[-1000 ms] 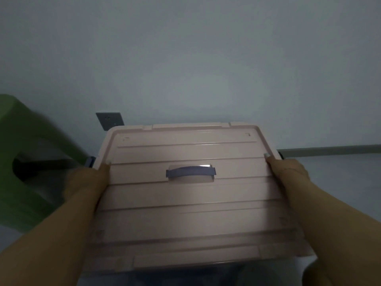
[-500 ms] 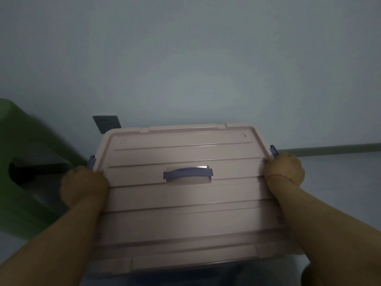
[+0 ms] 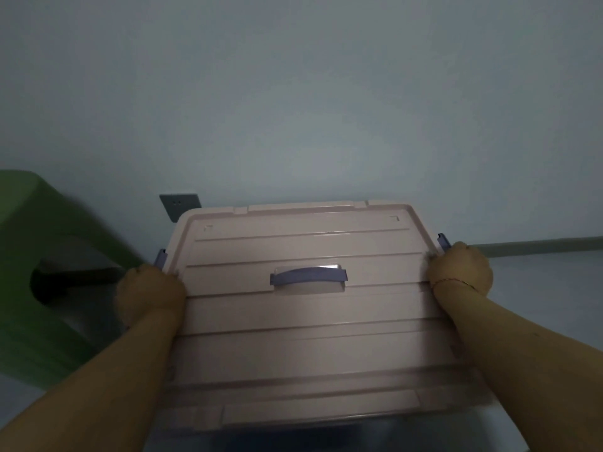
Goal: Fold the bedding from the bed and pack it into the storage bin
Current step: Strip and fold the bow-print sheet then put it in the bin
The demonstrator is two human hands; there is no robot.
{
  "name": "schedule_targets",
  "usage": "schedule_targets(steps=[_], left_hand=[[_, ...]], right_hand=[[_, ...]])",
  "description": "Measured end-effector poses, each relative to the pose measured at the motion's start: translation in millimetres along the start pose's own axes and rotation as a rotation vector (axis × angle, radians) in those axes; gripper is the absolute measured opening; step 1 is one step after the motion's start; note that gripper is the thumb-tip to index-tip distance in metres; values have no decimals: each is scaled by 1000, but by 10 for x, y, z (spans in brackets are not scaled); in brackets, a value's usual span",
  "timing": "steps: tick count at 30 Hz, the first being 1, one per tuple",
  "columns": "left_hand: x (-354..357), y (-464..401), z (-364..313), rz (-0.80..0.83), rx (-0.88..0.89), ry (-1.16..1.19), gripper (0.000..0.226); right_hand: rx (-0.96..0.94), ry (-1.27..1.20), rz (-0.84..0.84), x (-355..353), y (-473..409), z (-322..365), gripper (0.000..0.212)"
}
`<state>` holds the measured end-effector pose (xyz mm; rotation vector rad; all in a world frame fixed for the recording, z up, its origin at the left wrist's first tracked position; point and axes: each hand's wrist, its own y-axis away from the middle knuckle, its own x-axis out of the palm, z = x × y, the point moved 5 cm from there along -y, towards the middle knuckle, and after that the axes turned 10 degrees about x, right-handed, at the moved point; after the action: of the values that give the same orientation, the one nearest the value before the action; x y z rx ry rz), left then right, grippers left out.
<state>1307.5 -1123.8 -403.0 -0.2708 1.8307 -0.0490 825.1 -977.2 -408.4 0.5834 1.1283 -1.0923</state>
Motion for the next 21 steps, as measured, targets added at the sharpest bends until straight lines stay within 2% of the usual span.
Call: schedule_targets(steps=[21], left_hand=[[134, -98, 12, -40, 9, 0, 40]], right_hand=[[-24, -28, -19, 48, -50, 50, 34]])
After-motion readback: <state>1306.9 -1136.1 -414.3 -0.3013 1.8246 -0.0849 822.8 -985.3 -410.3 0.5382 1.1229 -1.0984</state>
